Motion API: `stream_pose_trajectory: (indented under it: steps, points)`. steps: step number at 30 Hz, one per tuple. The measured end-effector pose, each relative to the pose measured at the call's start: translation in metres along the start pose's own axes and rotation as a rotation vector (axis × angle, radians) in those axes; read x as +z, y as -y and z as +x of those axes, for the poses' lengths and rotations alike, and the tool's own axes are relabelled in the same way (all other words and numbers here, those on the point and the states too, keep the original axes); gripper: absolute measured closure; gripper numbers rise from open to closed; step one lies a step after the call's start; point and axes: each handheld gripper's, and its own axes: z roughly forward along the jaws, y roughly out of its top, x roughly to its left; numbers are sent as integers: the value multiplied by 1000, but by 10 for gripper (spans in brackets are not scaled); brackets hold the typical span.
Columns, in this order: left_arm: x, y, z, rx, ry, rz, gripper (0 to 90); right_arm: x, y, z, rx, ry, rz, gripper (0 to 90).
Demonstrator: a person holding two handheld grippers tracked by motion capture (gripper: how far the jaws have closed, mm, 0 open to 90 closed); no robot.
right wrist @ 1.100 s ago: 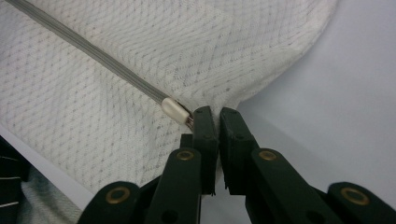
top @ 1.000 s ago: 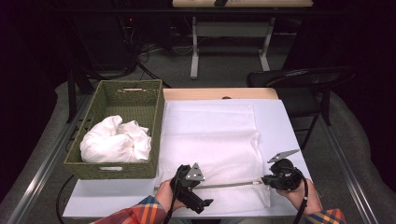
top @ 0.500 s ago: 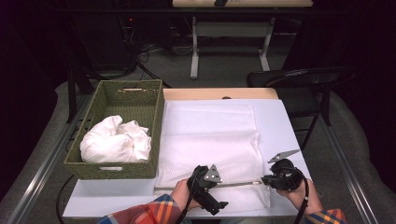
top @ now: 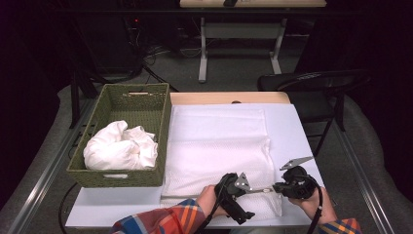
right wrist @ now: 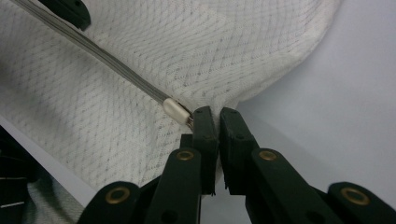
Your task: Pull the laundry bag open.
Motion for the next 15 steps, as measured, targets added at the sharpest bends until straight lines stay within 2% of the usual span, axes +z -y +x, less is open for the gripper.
stream_pose_trajectory:
  steps: [2,3,5,6,7,9,10,11,12,14,15]
  points:
    - [3,-5,0,3,12,3,80,-1,0,0,-7,0,-3,860]
    - [5,-7,0,3,5,7,116,-1,0,0,-8,-3,-3,860]
    - [8,-12,1,1,26,21,146,-2,0,1,-12,-1,-8,860]
    - [10,-15,1,5,9,25,158,-2,0,1,-9,-3,-9,860]
    - [11,-17,1,6,15,26,167,-2,0,1,-11,-2,-11,860]
    - [12,-21,0,11,2,42,234,-2,0,1,-13,-5,-12,860]
    - [14,-22,1,9,21,29,282,-3,0,1,-9,-8,-12,861]
    - [15,-25,0,14,8,43,282,-3,0,1,-9,-8,-12,861]
    - [16,-25,1,10,22,28,326,-3,0,1,-10,-7,-16,860]
    - [18,-28,2,5,27,32,372,-3,0,1,-13,-10,-20,861]
    - [20,-30,4,-2,27,28,426,-3,0,1,-15,-9,-22,861]
